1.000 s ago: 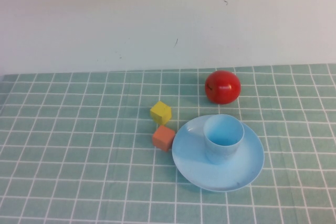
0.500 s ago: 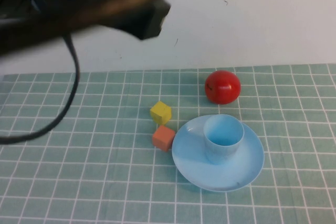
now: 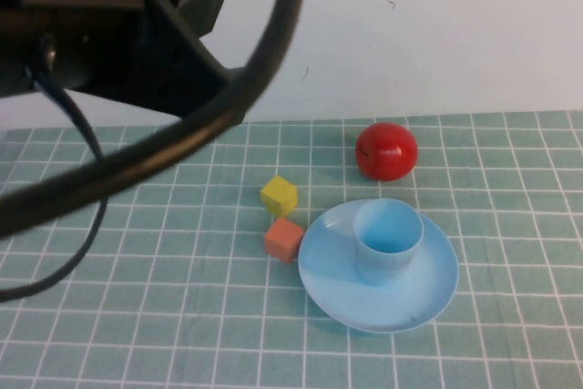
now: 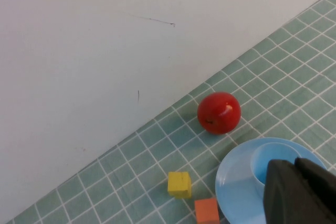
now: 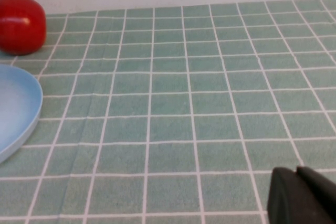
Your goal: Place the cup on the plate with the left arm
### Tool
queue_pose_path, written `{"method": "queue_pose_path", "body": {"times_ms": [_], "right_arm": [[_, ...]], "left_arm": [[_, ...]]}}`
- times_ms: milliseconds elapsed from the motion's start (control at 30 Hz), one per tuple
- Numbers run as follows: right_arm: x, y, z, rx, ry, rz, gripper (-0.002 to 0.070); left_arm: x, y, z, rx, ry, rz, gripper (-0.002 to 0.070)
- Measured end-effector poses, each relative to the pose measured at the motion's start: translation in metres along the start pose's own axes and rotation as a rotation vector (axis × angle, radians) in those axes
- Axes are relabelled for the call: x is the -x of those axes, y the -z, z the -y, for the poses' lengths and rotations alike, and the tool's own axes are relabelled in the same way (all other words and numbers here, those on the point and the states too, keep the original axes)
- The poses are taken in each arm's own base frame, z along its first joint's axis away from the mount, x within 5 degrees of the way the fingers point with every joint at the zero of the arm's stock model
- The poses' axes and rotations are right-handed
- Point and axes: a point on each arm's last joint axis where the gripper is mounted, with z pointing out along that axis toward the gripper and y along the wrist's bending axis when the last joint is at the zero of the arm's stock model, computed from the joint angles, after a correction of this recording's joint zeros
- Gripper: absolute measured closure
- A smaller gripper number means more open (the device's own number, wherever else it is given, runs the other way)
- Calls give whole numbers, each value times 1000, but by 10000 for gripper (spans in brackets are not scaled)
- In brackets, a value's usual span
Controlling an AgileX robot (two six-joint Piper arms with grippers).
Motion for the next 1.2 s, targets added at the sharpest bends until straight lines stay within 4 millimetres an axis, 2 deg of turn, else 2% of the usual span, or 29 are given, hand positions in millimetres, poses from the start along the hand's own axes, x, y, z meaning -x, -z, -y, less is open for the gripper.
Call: {"method": "queue_pose_path", "body": {"times_ms": [400, 500, 633, 700, 800, 900, 1000, 1133, 1200], "right_arm": [[0, 0, 0, 0, 0, 0, 678], [0, 0, 0, 0, 0, 0, 678], [0, 0, 0, 0, 0, 0, 678], [0, 0, 0, 0, 0, 0, 678], [0, 0, 0, 0, -1, 0, 678], [0, 0, 0, 0, -1, 0, 678], [0, 0, 0, 0, -1, 0, 678], [0, 0, 0, 0, -1, 0, 678], [0, 0, 0, 0, -1, 0, 678]], "left_arm": [[-4, 5, -2, -9, 7, 7, 675], [-12, 9, -6, -29, 48, -5, 675], [-33, 10, -18, -46, 161, -28, 675], [-47, 8, -26, -39, 235, -18, 675], [-78, 6, -37, -10, 319, 16, 675], [-116, 6, -44, 24, 379, 90, 675], [-158, 14, -47, 72, 403, 205, 675], [-219, 20, -43, 144, 429, 291, 675], [-242, 22, -41, 173, 457, 319, 675]]}}
